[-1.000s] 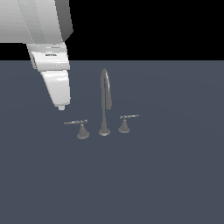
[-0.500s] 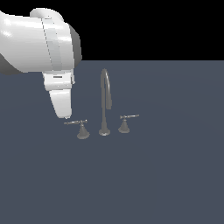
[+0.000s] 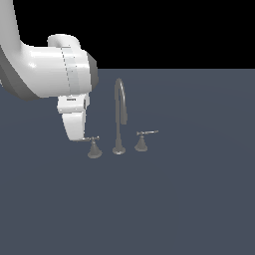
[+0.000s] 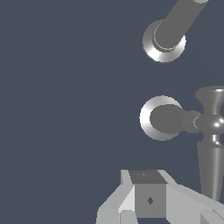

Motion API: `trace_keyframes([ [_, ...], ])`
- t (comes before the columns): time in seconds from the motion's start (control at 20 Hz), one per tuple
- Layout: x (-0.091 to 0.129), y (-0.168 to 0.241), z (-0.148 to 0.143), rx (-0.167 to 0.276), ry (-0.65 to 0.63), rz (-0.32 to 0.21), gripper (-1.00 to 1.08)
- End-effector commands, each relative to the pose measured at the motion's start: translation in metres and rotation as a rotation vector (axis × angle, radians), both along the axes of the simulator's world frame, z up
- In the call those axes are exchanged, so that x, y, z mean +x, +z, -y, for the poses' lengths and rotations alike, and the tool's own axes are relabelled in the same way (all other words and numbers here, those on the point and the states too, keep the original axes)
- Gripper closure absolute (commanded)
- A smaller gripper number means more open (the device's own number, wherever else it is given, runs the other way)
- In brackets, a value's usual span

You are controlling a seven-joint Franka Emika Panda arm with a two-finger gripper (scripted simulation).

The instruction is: Turn on the faucet by rotating a designated handle.

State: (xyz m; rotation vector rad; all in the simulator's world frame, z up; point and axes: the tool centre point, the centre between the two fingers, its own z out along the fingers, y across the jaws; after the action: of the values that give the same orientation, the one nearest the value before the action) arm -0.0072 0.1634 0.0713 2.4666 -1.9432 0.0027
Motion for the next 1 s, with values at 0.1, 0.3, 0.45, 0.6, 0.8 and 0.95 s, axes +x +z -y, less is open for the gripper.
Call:
trace_keyframes([
  [0.1,0.006,-0.006,0.0,0.001,-0.021,0.0,1.08],
  [0.3,0.006,-0.006,0.001,0.001,-0.023,0.0,1.08],
  [0.45,0.003,-0.006,0.0,0.001,-0.023,-0.001,1.08],
  [0.6,-0.008,-0.006,-0.003,0.001,-0.023,-0.001,1.08],
  [0.8,-0.022,-0.006,-0.006,0.002,-0.023,0.0,1.08],
  [0.95,-0.032,-0.006,-0.008,0.002,-0.023,0.0,1.08],
])
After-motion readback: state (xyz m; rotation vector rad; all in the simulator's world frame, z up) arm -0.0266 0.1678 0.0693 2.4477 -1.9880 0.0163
